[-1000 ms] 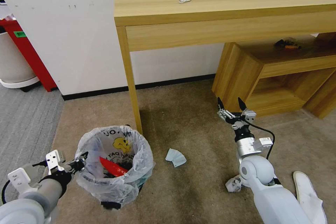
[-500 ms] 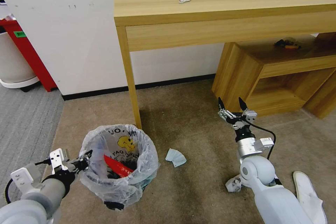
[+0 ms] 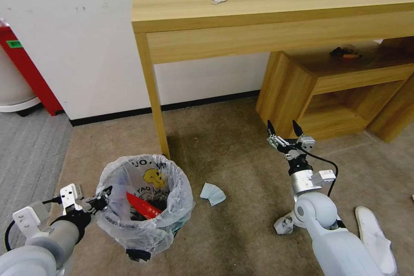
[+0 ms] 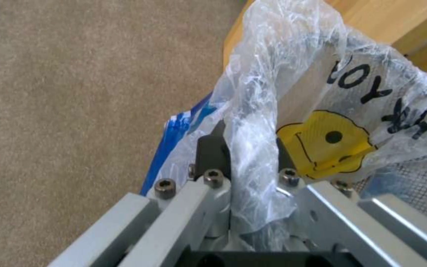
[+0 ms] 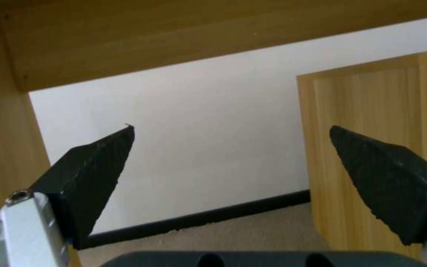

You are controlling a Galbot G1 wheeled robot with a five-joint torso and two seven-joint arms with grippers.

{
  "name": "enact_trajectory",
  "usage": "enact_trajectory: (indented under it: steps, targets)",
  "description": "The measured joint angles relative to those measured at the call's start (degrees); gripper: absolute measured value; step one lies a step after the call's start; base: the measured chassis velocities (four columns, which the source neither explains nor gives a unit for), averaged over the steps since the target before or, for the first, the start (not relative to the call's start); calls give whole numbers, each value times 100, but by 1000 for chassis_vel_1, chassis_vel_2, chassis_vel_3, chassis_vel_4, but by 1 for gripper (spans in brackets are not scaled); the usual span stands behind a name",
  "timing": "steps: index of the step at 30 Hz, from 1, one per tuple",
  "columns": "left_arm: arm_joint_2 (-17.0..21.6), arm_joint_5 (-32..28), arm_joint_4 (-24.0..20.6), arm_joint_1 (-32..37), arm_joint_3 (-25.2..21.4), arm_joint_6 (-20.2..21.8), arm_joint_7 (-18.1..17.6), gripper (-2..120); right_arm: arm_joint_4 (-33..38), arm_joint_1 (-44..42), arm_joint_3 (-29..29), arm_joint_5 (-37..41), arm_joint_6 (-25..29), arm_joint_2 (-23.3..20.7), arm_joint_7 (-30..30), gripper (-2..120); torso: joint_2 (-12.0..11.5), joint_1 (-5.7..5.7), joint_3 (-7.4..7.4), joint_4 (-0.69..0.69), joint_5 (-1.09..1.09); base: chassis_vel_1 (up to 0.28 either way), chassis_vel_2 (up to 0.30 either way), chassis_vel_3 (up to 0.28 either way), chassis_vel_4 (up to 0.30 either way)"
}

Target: Pick up the trash bin and place the garbage on the floor into it.

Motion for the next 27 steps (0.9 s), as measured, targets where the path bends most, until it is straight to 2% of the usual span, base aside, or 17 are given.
enact_trajectory:
  steps: [2, 10, 13, 14, 18, 19, 25, 27]
  targets:
    - [0, 4, 36, -17, -7, -22, -3, 3, -14, 0, -60, -5, -29, -34, 21, 100, 0, 0, 0, 4, 0, 0, 0, 0, 0]
    - [0, -1, 69, -46, -29, -37, -7, 3, -183, 65, -423, -50, -332, -192, 39, 100, 0, 0, 0, 1, 0, 0, 0, 0, 0]
    - [-6, -2, 88, -36, -46, -28, -6, 3, -298, 212, -694, 35, -931, -257, -41, 100, 0, 0, 0, 1, 0, 0, 0, 0, 0]
    - [-6, -2, 88, -36, -46, -28, -6, 3, -298, 212, -694, 35, -931, -257, -41, 100, 0, 0, 0, 1, 0, 0, 0, 0, 0]
    - [-58, 5, 185, -33, -55, -25, -3, 3, -604, 536, -1150, 161, -1959, -222, -62, 100, 0, 0, 0, 2, 0, 0, 0, 0, 0]
    - [-58, 5, 185, -33, -55, -25, -3, 3, -604, 536, -1150, 161, -1959, -222, -62, 100, 0, 0, 0, 2, 0, 0, 0, 0, 0]
    - [-101, 11, 379, -114, -72, -38, 0, 3, -1065, 846, -1584, 122, -2770, -70, -147, 100, 0, 0, 0, 1, 0, 0, 0, 0, 0]
    - [-105, 10, 411, -137, -75, -41, 1, 3, -1168, 899, -1642, 76, -2860, -43, -195, 100, 0, 0, 0, 1, 0, 0, 0, 0, 0]
